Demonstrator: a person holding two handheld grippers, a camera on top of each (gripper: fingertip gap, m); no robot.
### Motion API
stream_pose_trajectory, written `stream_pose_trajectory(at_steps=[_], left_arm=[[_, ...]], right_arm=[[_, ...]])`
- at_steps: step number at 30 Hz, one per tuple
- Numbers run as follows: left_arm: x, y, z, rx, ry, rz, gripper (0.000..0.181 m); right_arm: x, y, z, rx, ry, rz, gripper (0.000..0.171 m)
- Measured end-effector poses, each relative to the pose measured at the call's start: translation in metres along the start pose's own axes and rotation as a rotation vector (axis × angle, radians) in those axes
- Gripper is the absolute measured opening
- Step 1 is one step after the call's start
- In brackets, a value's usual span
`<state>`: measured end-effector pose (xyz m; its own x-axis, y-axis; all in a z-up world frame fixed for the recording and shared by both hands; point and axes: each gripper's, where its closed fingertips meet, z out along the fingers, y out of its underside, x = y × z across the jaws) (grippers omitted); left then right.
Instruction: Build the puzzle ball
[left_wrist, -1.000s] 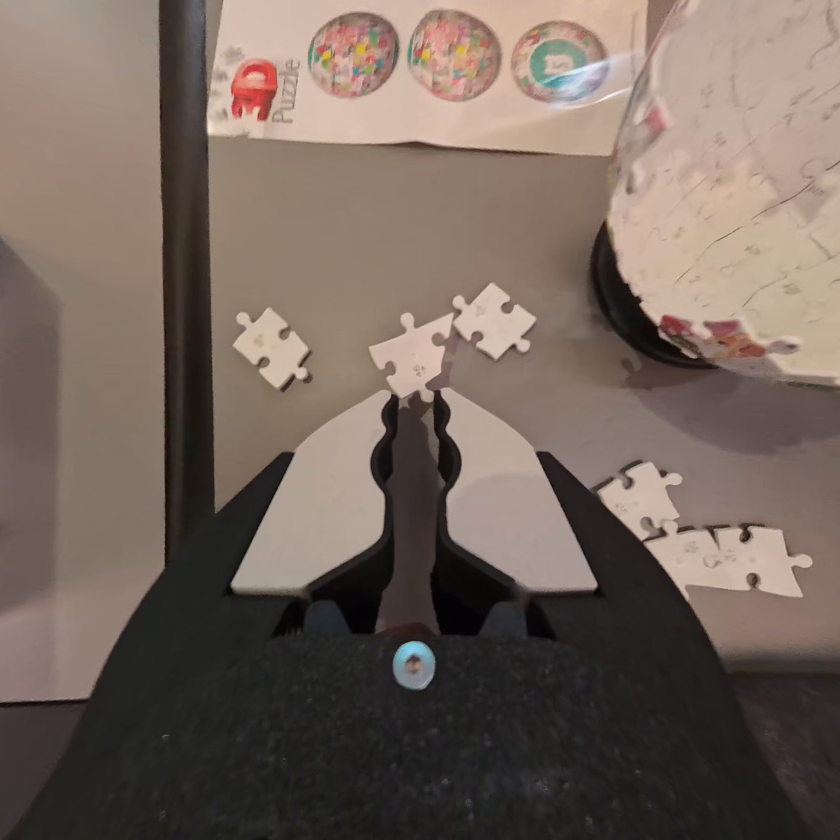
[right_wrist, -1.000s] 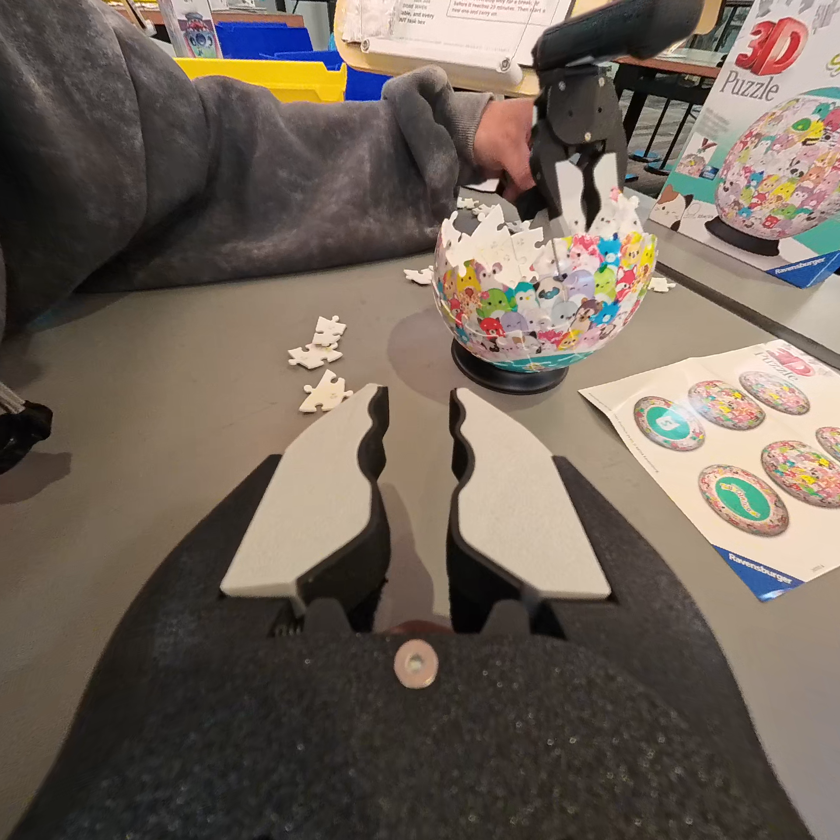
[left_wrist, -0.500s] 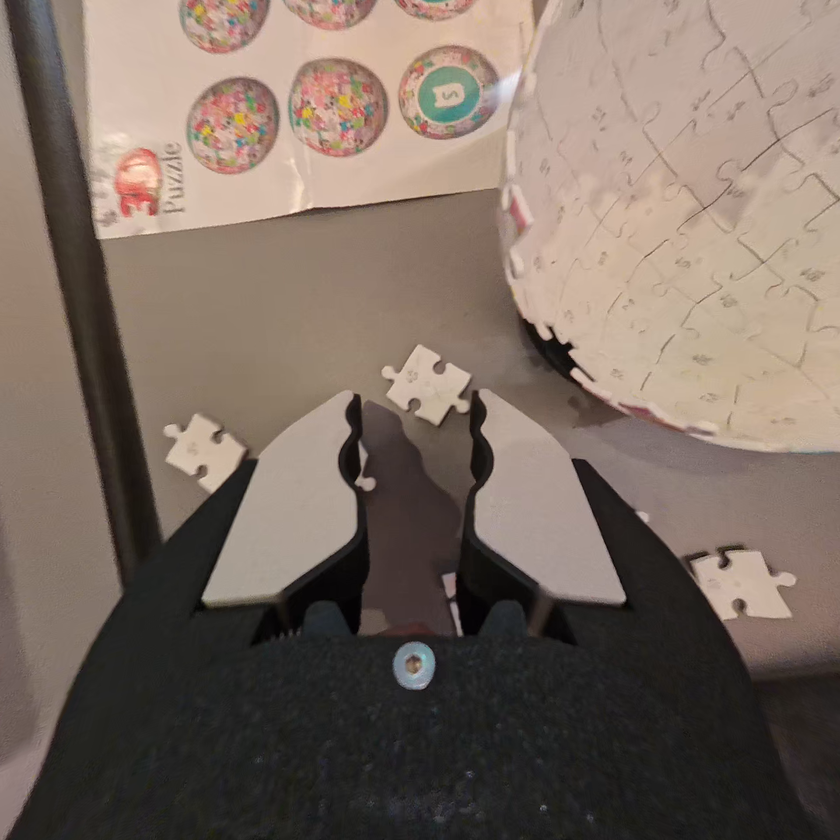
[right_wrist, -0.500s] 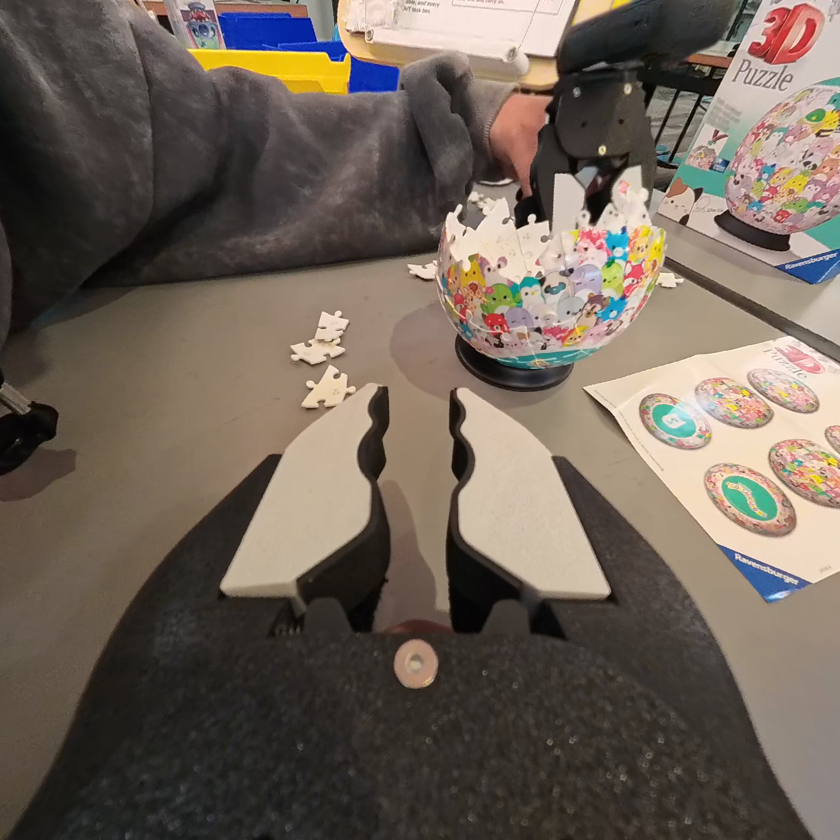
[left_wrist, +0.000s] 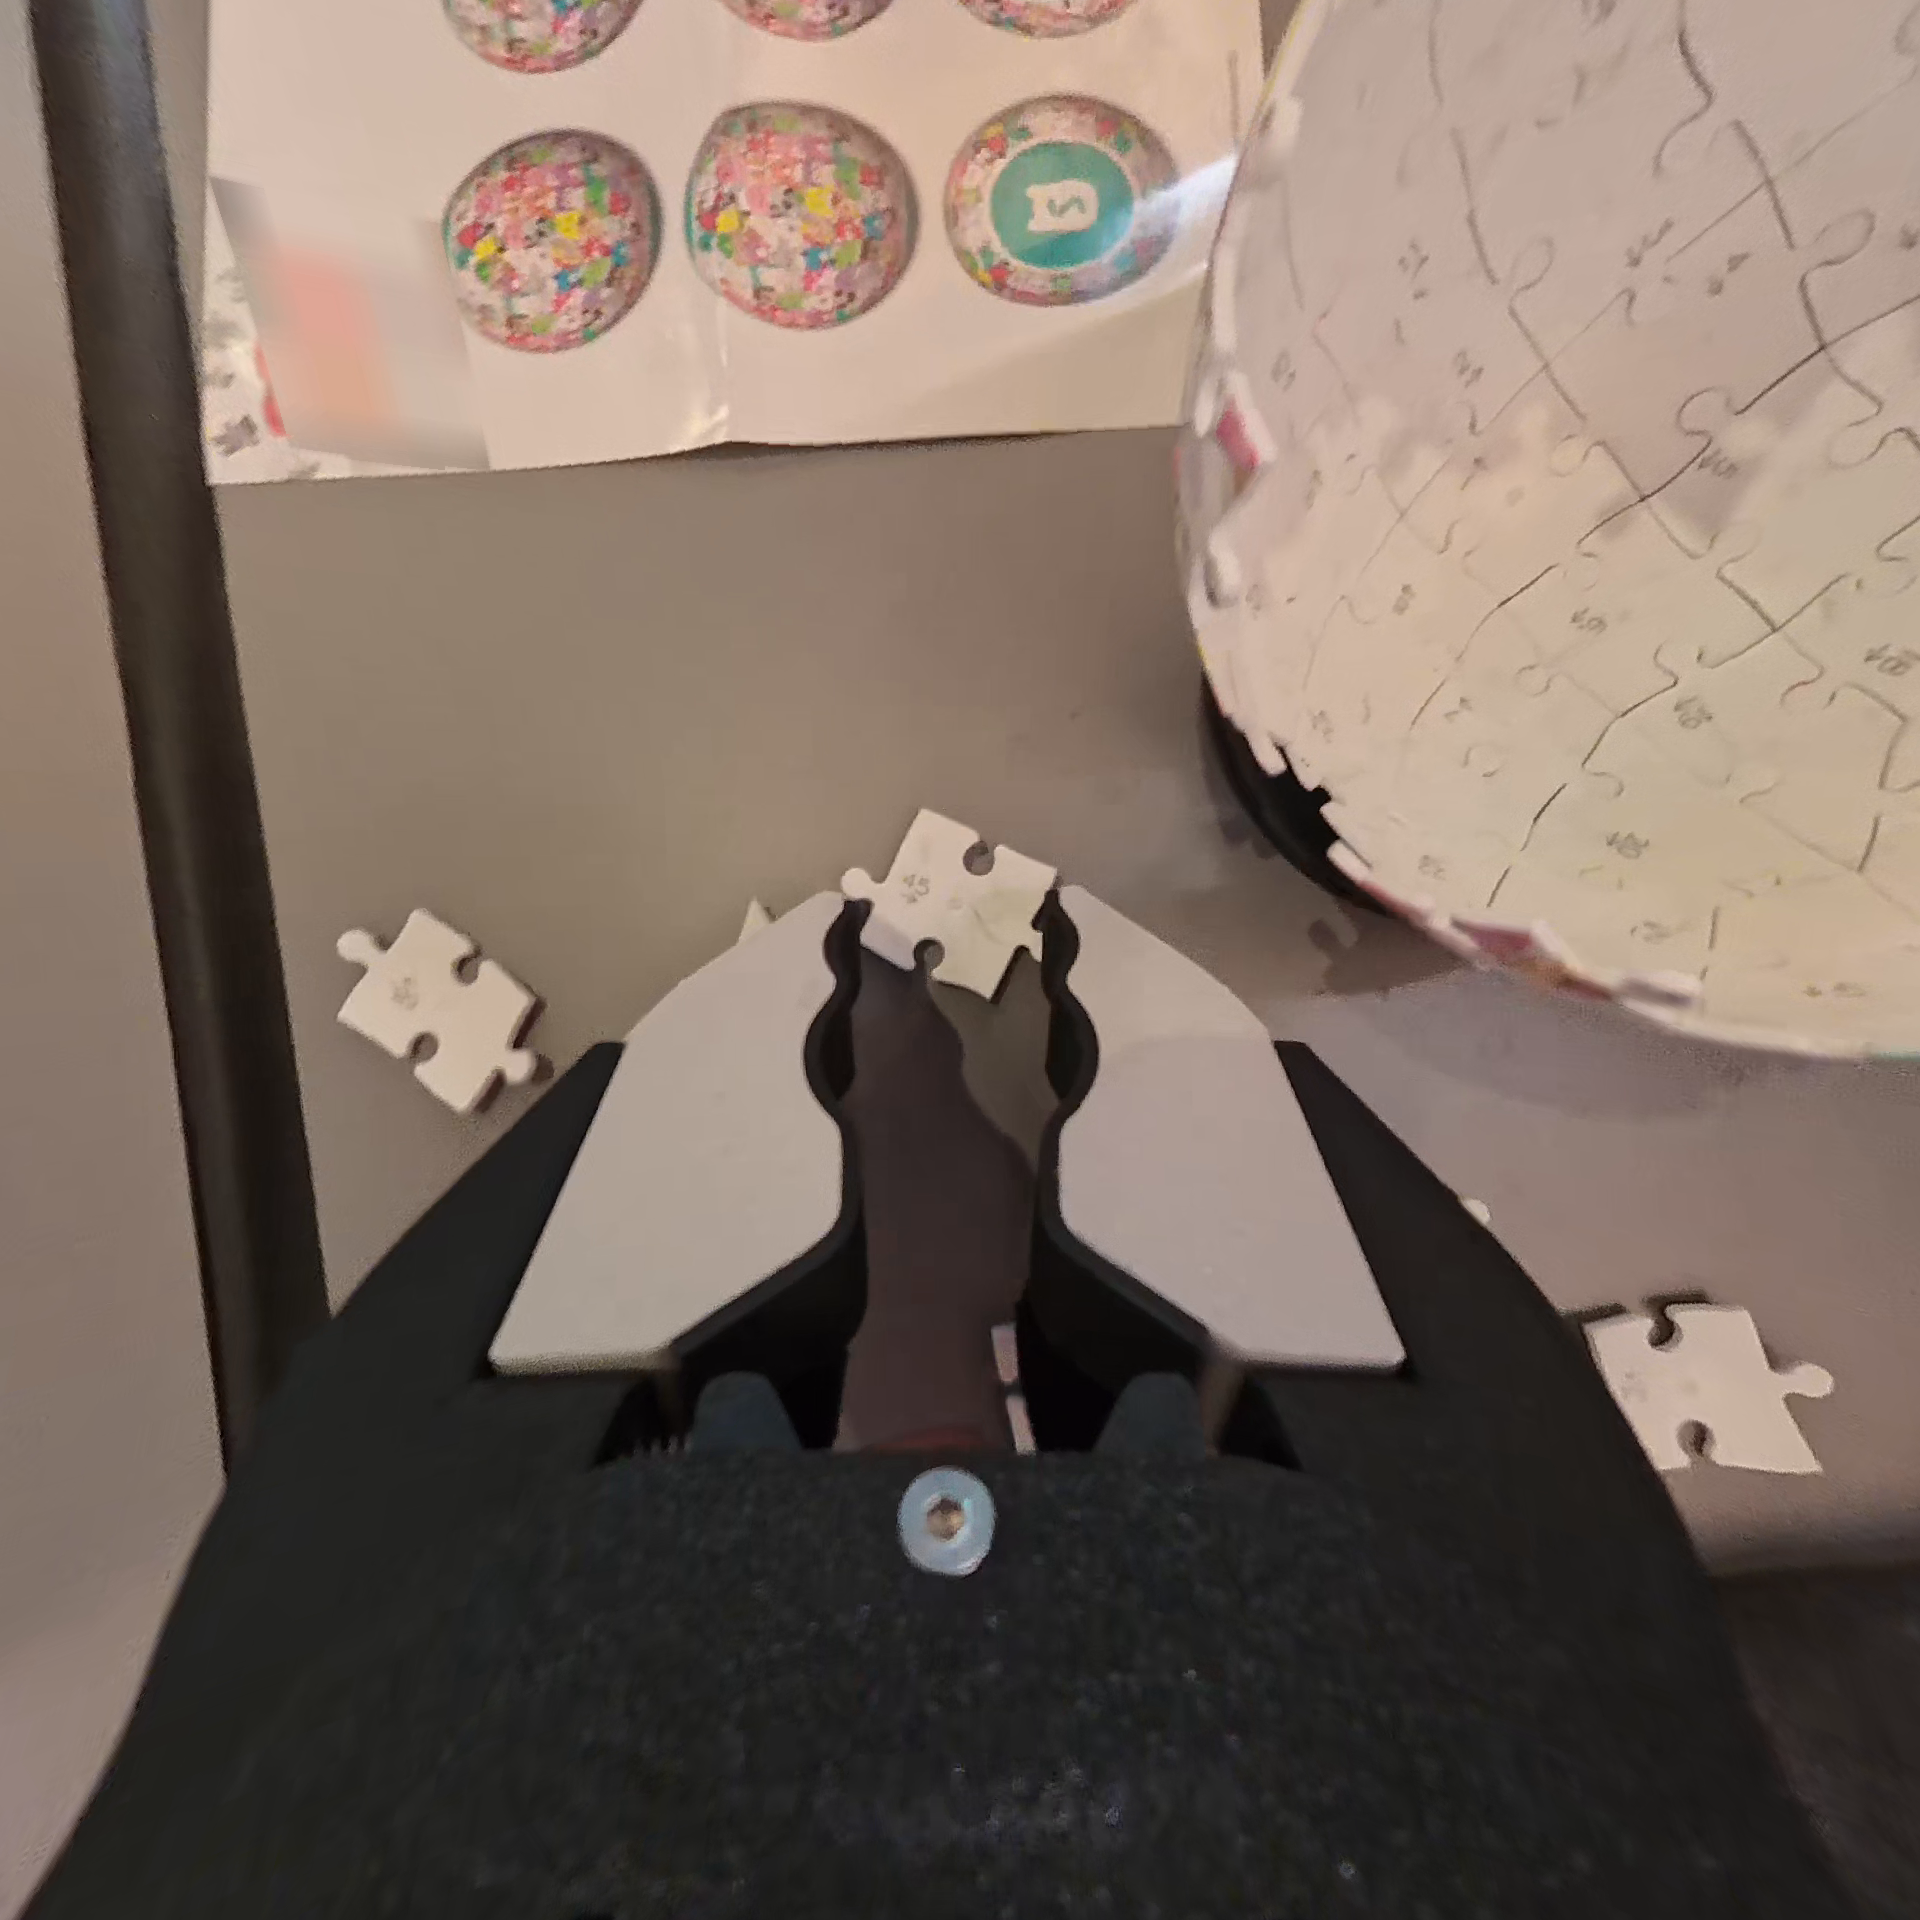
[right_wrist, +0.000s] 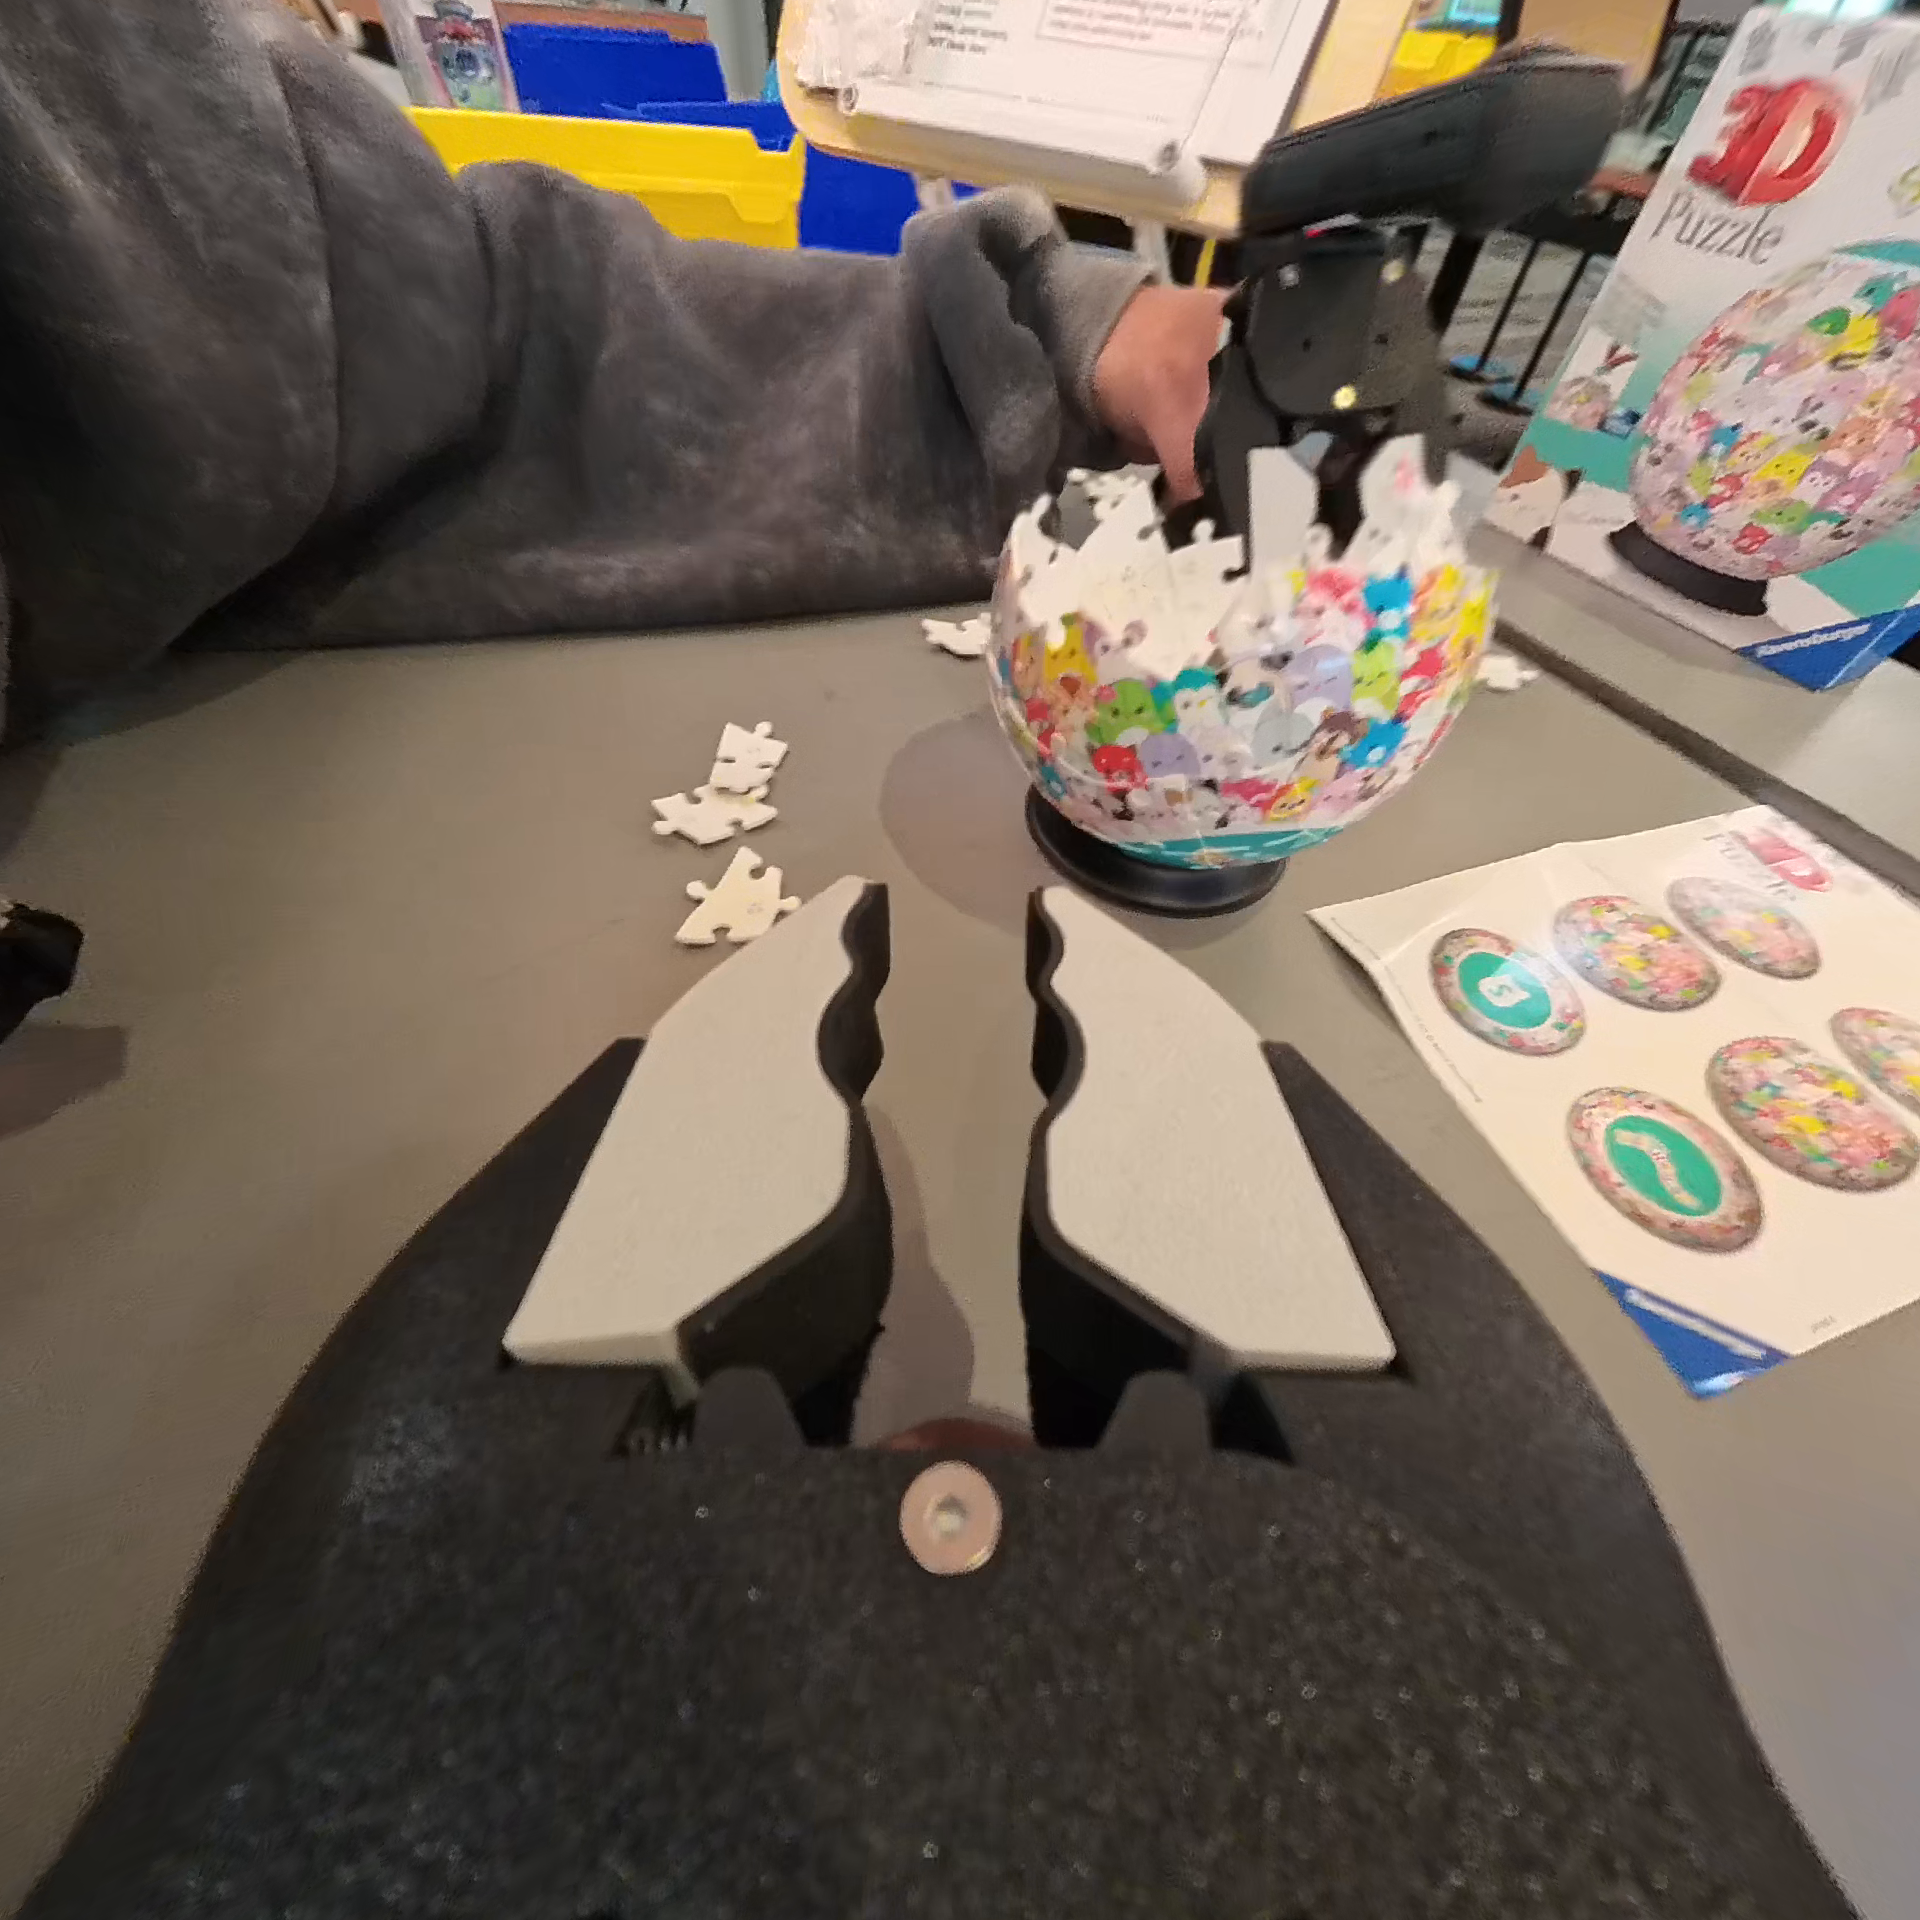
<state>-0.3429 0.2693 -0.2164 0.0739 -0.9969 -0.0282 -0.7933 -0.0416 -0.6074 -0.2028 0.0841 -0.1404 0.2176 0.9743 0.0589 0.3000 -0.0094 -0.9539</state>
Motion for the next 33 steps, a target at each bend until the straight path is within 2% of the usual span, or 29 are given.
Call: stream_pose_trajectory(at_steps=[5, 11, 14, 19, 21, 22, 24, 27, 30, 33], left_arm=[[-0.003, -0.013, -0.04, 0.094, -0.11, -0.028, 0.033], [0.037, -0.073, -0.106, 0.229, -0.241, 0.068, 0.033], [0.066, -0.1, -0.127, 0.264, -0.296, 0.127, 0.033], [0.103, -0.129, -0.142, 0.292, -0.352, 0.19, 0.033], [0.112, -0.136, -0.142, 0.287, -0.366, 0.205, 0.033], [0.115, -0.137, -0.142, 0.281, -0.38, 0.212, 0.033], [0.12, -0.142, -0.147, 0.305, -0.418, 0.231, 0.02], [0.127, -0.15, -0.161, 0.409, -0.39, 0.164, 0.018], [0.132, -0.153, -0.163, 0.485, -0.32, 0.09, 0.01], [0.135, -0.152, -0.153, 0.462, -0.305, 0.091, 0.009]], right_arm=[[0.033, -0.048, -0.002, 0.0, -0.033, 0.082, 0.02], [0.072, -0.13, 0.033, -0.071, -0.149, 0.267, 0.02], [0.076, -0.14, 0.064, -0.184, -0.204, 0.379, 0.026], [0.054, -0.146, 0.09, -0.223, -0.351, 0.58, 0.029], [0.041, -0.148, 0.088, -0.222, -0.404, 0.604, 0.007], [0.039, -0.145, 0.086, -0.236, -0.387, 0.593, 0.005], [0.04, -0.14, 0.08, -0.256, -0.34, 0.539, 0.002], [0.047, -0.13, 0.071, -0.312, -0.254, 0.369, 0.002], [0.028, -0.133, 0.066, -0.302, -0.326, 0.198, 0.002], [0.015, -0.137, 0.065, -0.281, -0.378, 0.152, 0.002]])
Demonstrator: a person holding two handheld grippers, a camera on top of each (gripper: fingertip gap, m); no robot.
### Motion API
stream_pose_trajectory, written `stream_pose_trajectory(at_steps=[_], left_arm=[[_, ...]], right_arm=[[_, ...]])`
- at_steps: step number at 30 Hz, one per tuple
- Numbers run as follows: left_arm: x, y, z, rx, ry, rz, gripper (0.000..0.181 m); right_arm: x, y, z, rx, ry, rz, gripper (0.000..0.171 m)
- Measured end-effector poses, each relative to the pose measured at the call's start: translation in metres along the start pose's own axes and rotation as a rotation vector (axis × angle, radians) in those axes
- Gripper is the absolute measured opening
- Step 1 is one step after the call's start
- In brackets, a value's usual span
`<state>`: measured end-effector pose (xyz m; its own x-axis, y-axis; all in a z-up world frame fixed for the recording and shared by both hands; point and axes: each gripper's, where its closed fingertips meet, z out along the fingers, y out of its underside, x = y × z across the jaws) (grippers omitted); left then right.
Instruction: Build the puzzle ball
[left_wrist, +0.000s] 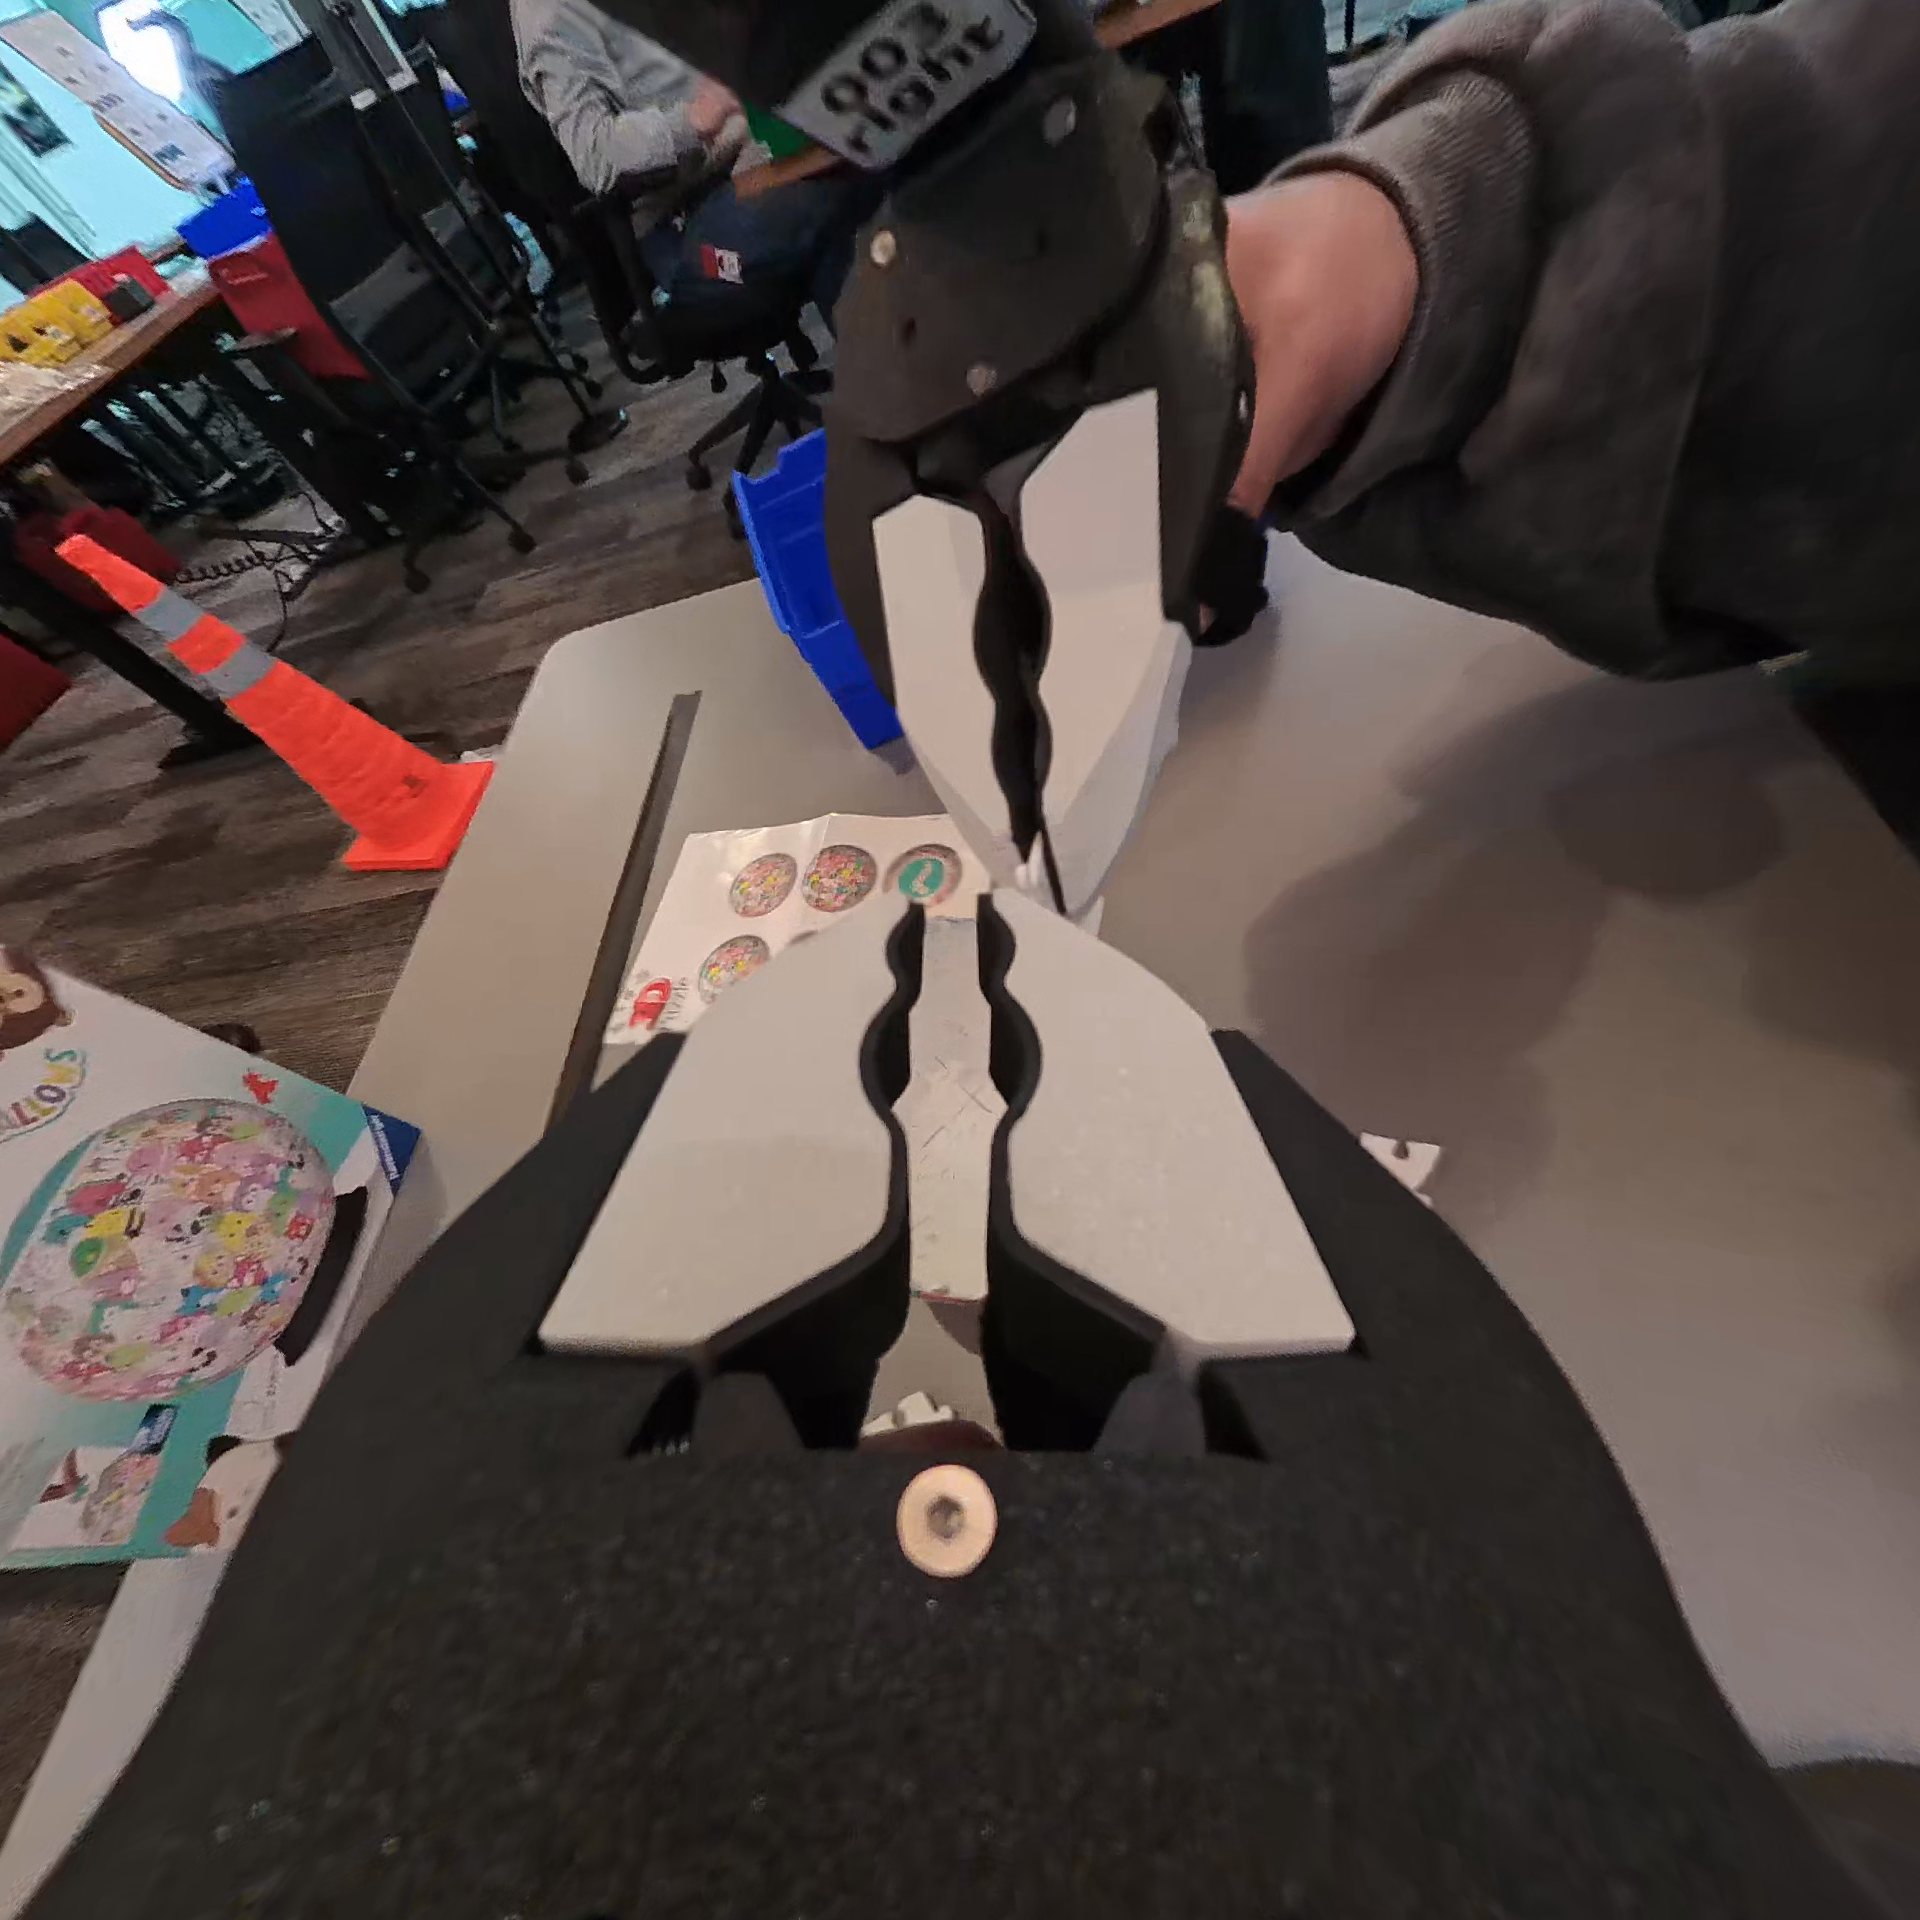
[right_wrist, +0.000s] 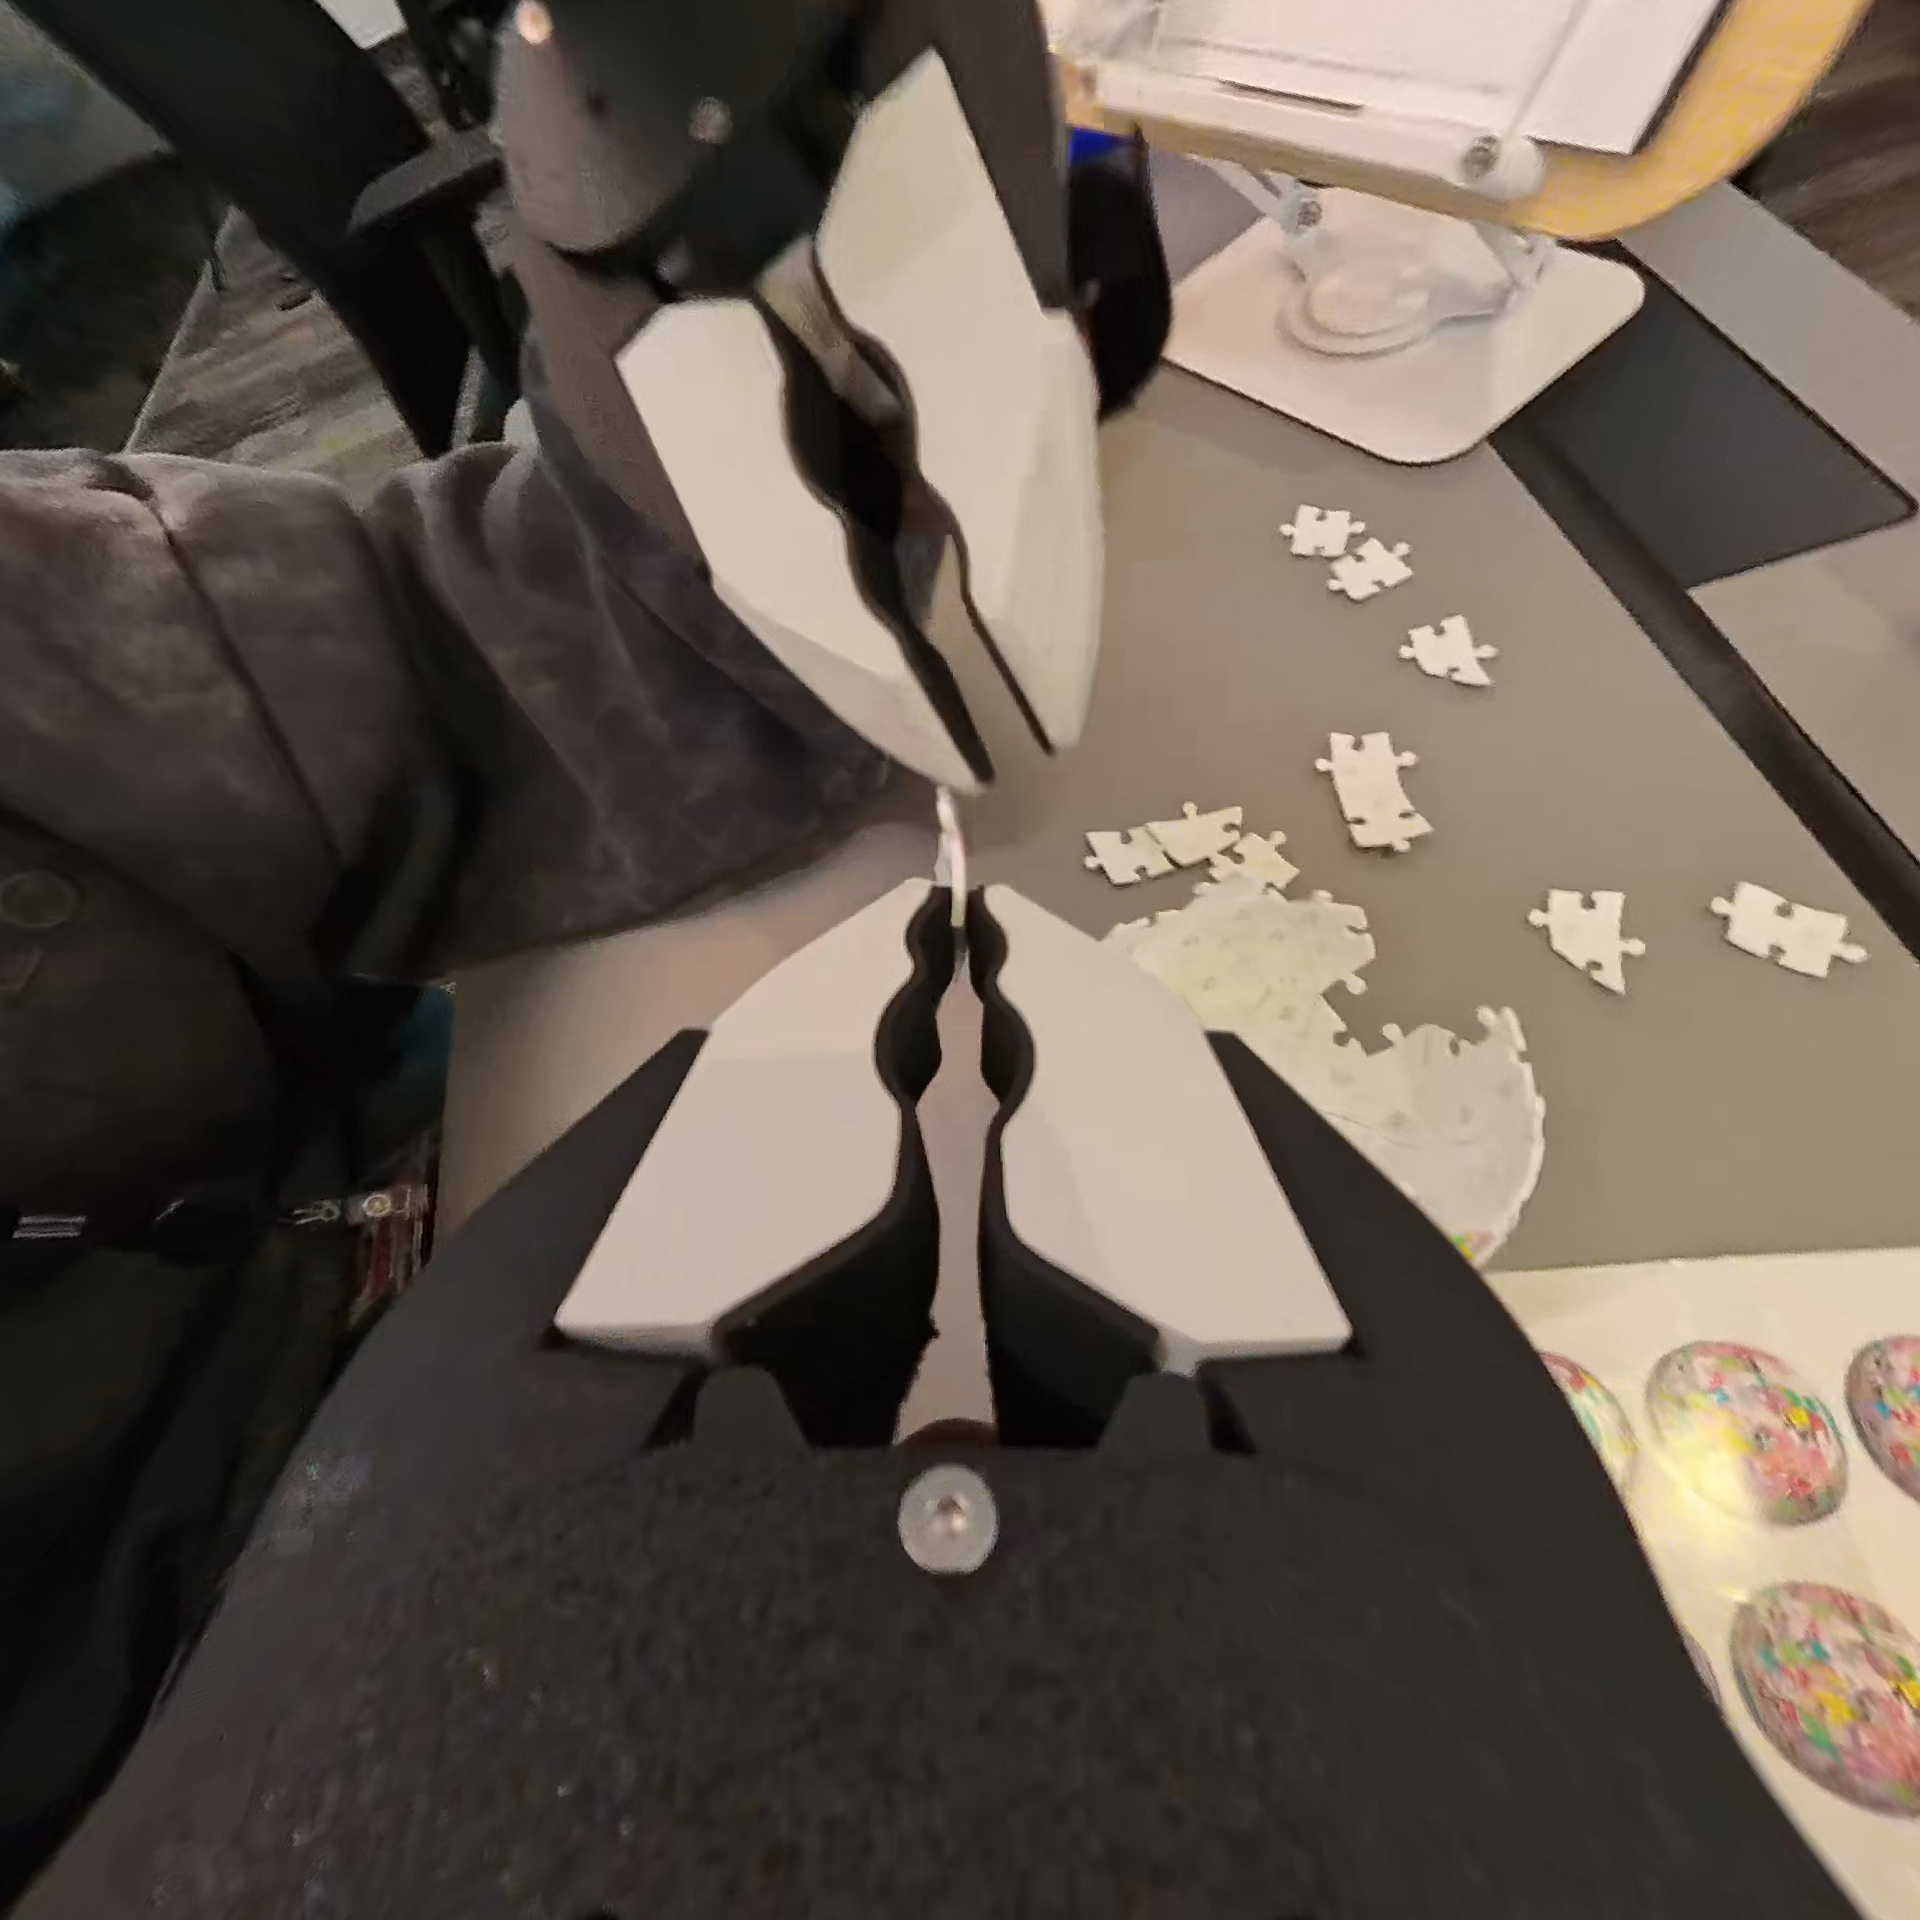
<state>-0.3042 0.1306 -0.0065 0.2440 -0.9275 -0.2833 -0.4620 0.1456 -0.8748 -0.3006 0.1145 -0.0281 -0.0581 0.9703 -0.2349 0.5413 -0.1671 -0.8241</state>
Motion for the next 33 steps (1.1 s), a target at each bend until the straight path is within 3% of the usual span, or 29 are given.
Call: stream_pose_trajectory(at_steps=[7, 12, 21, 25, 33], left_arm=[[0.006, 0.007, 0.006, -0.008, 0.059, -0.039, 0.0], [0.007, 0.01, -0.001, -0.003, 0.108, -0.101, 0.003], [0.021, 0.02, 0.02, -0.015, 0.198, -0.162, 0.016], [0.01, 0.026, 0.027, -0.033, 0.144, -0.187, 0.003], [-0.001, 0.049, 0.035, -0.118, 0.113, -0.261, 0.002]], right_arm=[[0.001, 0.005, 0.004, -0.025, 0.005, -0.031, 0.002], [0.004, -0.002, -0.001, 0.047, -0.018, -0.001, 0.002], [0.01, -0.005, -0.002, 0.084, -0.006, -0.011, 0.003], [0.018, -0.002, -0.001, 0.068, 0.037, -0.061, 0.007], [0.032, -0.009, -0.004, -0.027, 0.158, -0.236, 0.012]])
